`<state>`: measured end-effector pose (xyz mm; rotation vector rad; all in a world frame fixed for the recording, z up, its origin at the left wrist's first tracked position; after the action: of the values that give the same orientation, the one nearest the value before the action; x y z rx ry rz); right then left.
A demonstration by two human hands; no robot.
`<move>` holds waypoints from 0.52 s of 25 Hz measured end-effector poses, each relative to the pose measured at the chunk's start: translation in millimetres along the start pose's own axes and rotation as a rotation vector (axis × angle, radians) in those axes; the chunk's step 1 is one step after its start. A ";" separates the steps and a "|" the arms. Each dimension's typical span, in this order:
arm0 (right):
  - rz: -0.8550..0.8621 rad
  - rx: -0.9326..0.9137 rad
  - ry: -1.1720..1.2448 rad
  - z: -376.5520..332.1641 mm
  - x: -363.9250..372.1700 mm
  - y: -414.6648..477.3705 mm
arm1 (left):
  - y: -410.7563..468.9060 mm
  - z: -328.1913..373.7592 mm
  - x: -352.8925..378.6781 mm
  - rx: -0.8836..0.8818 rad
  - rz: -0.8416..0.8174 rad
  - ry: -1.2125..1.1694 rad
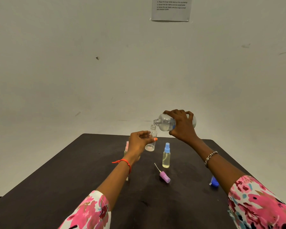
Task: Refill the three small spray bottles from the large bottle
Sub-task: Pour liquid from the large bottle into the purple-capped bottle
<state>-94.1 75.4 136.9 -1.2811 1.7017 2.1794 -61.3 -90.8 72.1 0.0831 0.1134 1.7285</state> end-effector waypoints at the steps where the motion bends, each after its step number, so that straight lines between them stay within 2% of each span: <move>1: -0.003 0.001 0.002 0.2 0.0 -0.3 | -0.3 -0.4 0.0 -0.001 0.000 0.001; 13: -0.011 -0.002 -0.020 1.1 -0.4 -1.3 | -2.3 -1.1 1.8 -0.006 0.003 -0.015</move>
<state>-93.7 76.9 136.2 -1.2616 1.6822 2.1806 -59.5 -88.7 70.7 0.0924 0.0971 1.7311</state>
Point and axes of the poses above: each hand's wrist, its own y-axis towards the middle knuckle, its own x-axis out of the palm, z = x × y, the point moved 5 cm from there along y, towards the middle knuckle, and after that the axes turned 6 degrees about -x, right-handed, at the moved point
